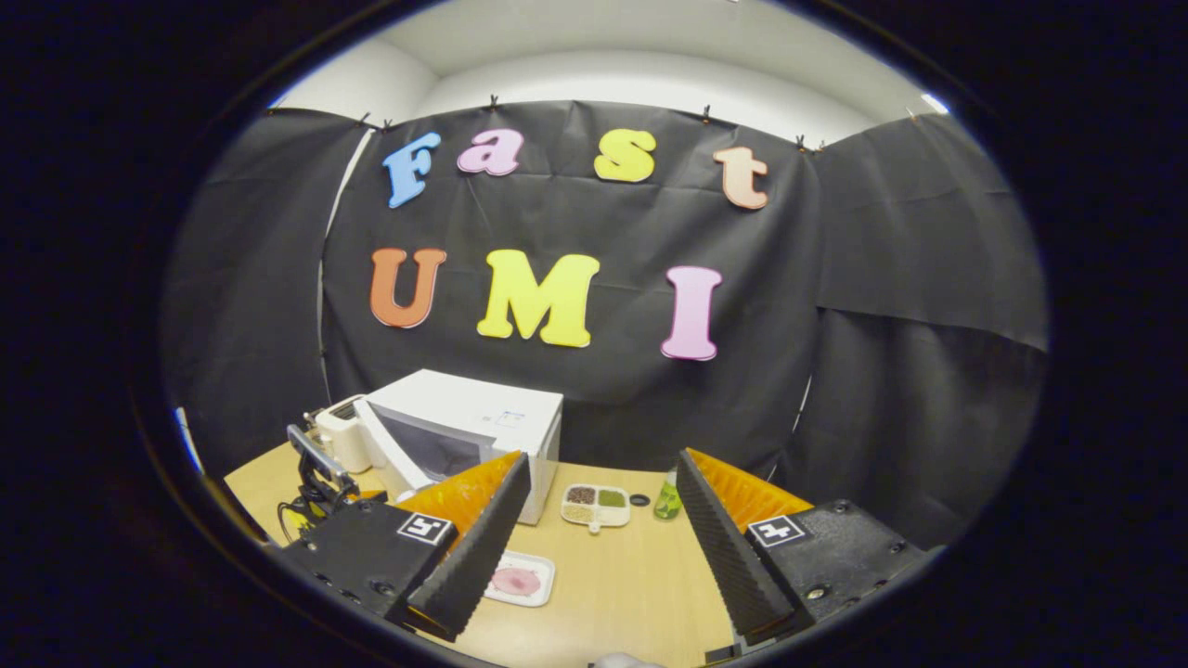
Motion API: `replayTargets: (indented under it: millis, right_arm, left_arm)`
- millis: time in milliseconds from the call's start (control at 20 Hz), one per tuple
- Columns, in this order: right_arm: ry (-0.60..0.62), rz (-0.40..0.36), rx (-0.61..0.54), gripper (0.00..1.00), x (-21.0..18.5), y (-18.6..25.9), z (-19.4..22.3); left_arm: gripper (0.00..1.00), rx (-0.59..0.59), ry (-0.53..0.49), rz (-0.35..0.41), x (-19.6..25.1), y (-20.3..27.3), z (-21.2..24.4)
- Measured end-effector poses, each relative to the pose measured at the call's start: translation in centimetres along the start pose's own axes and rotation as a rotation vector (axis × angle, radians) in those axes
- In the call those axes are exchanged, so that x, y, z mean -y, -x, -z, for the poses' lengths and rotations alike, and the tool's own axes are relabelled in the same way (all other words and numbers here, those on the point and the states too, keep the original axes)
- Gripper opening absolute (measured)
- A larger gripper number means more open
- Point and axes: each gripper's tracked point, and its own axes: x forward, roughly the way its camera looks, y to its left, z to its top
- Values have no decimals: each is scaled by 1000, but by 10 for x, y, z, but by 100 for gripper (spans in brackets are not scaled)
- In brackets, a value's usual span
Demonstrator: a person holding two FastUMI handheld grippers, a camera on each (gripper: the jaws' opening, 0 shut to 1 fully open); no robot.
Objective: Open the microwave oven with the left hand, put the food in, and close the microwave oven.
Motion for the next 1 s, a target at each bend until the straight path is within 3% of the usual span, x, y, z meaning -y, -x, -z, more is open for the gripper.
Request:
replayTargets:
  millis: [50, 100, 700, 1000]
  right_arm:
    - [-1, -6, -1, 100, -2, -1, 2]
    - [-3, -16, -4, 100, -6, -2, 2]
    - [-35, -144, -29, 100, -71, -12, 21]
    - [-47, -178, -65, 100, -96, -16, 39]
  left_arm:
    - [69, 6, -3, -9, -7, 4, -1]
    - [95, -2, 2, -6, -9, 7, 2]
    - [96, -30, 0, -71, -74, 77, 20]
    - [96, -57, 15, -165, -127, 112, 36]
